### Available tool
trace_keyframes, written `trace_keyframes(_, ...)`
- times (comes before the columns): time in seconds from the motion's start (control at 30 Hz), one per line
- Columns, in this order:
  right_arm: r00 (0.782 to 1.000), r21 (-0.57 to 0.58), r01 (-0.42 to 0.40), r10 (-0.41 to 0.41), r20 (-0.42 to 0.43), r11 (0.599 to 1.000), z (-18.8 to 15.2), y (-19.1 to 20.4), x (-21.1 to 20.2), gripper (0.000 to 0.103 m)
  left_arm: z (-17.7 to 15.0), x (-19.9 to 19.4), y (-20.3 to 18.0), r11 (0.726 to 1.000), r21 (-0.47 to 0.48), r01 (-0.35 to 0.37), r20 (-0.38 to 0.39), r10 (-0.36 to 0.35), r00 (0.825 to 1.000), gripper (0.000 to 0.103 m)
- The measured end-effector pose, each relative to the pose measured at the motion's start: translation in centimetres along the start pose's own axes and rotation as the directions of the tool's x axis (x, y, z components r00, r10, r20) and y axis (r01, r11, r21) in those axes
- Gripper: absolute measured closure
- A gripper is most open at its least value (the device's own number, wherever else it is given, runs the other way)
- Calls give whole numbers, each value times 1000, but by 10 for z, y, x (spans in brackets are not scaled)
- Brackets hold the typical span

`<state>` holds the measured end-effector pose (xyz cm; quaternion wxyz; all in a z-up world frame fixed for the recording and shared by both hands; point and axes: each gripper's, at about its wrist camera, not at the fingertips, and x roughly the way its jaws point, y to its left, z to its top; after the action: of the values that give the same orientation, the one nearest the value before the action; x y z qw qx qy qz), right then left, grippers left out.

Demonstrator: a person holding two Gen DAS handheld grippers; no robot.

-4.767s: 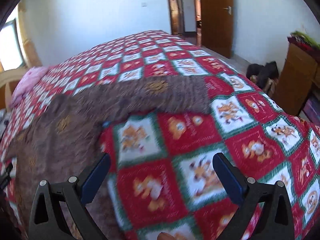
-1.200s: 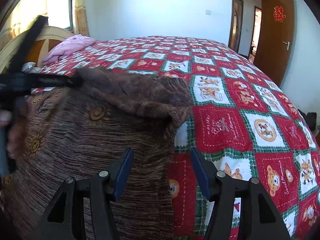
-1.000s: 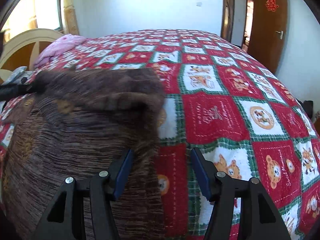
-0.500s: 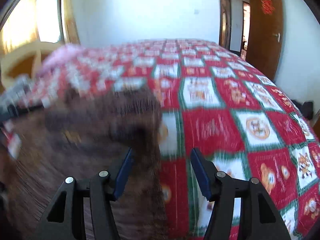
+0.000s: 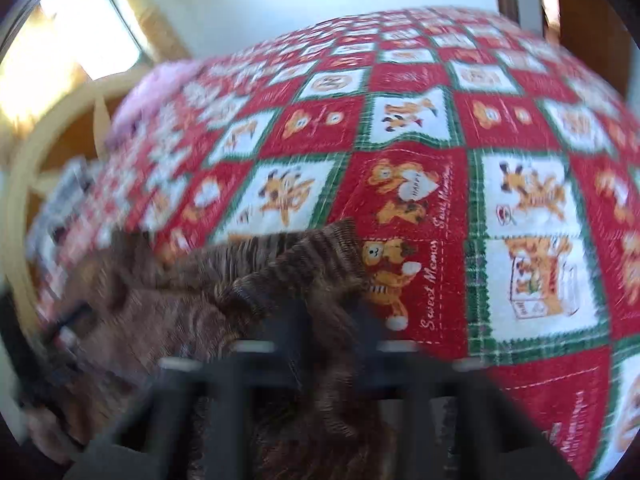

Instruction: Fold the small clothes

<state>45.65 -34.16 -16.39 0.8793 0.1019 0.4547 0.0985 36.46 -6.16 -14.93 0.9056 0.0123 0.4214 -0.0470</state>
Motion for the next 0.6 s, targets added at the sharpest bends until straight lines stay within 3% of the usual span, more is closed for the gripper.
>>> trace_keyframes(0.13,993,18,59,-60,100,998,0,-11,-33,96,-1,-1,-3,1000,18,5,1,-5,1000,14)
trace_keyframes(0.23,967,89,163,-177,183,983,1,-33,-66,96,1,-2,-3,1000,13,-5,15,5,1000,3)
trace_keyframes(0.4,973,144,182,-199,119,973,-9,-64,-52,95,2,8,-6,998,22,-58,-25,58,998,3)
trace_keyframes(0.47,976,147,176,-192,104,973,-14,-65,-44,87,2,6,-8,997,32,-72,-20,73,997,3)
trace_keyframes(0.53,969,187,188,-214,126,964,-19,-70,-52,50,4,-5,-12,997,44,-63,10,62,998,4)
trace_keyframes(0.6,961,226,171,-213,177,959,-27,-69,-74,49,9,-18,-20,998,52,-23,39,21,999,5)
